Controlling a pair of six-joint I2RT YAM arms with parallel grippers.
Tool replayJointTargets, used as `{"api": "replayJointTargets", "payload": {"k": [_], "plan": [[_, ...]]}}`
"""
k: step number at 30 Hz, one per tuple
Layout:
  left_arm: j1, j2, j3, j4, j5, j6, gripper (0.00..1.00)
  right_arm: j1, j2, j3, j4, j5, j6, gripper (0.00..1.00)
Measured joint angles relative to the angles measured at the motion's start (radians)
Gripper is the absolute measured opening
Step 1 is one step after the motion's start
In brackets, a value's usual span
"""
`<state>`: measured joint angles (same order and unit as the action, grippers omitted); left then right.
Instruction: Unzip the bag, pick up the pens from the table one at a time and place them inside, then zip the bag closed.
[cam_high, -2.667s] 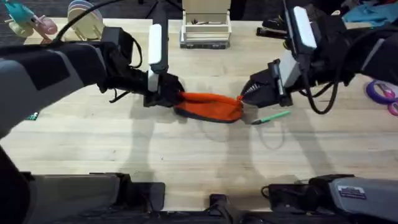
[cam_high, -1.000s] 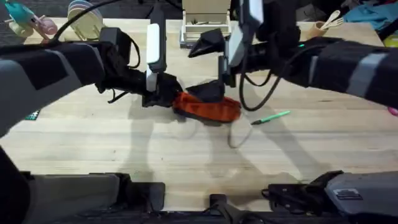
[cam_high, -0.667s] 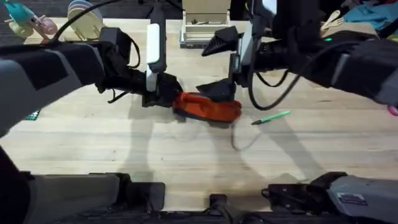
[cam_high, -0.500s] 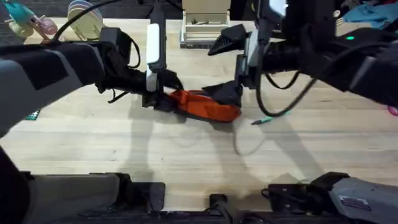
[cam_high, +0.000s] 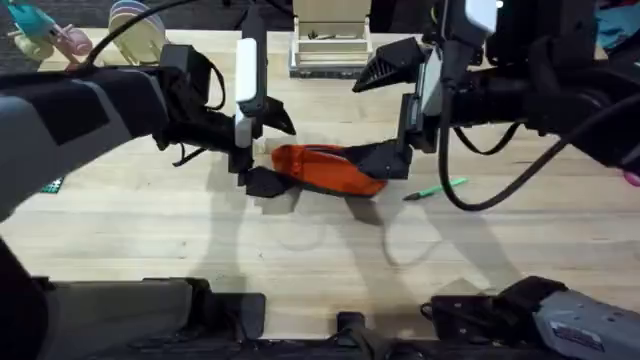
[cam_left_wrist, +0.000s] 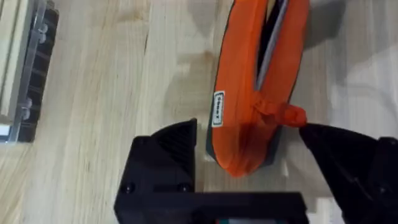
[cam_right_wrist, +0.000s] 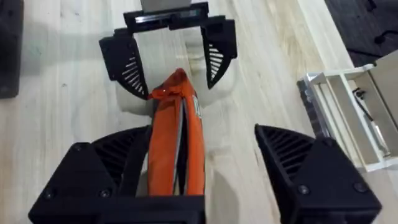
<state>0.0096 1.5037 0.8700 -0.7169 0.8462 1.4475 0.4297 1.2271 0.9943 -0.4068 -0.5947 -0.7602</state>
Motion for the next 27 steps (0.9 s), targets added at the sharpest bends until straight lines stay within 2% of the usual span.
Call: {"api": "replayJointTargets", "payload": {"k": [3, 6, 13, 19, 27], "plan": [[0.014, -0.038, 0.0, -0.022, -0.001, 0.0, 0.993, 0.001, -0.007, 0.004, -0.043, 0.008, -0.003, 0.996], [0.043, -0.131, 0.0, -0.057, -0.001, 0.0, 0.993, 0.015, -0.007, 0.029, -0.112, 0.051, -0.005, 0.995], [0.128, -0.326, 0.001, -0.182, 0.0, 0.001, 0.993, 0.127, -0.007, 0.137, -0.262, 0.229, -0.079, 0.994], [0.177, -0.395, 0.001, -0.298, -0.001, 0.001, 0.992, 0.197, -0.007, 0.159, -0.282, 0.345, -0.106, 0.996], [0.196, -0.432, 0.001, -0.352, 0.0, 0.001, 0.993, 0.212, -0.007, 0.159, -0.282, 0.375, -0.112, 0.996]]}}
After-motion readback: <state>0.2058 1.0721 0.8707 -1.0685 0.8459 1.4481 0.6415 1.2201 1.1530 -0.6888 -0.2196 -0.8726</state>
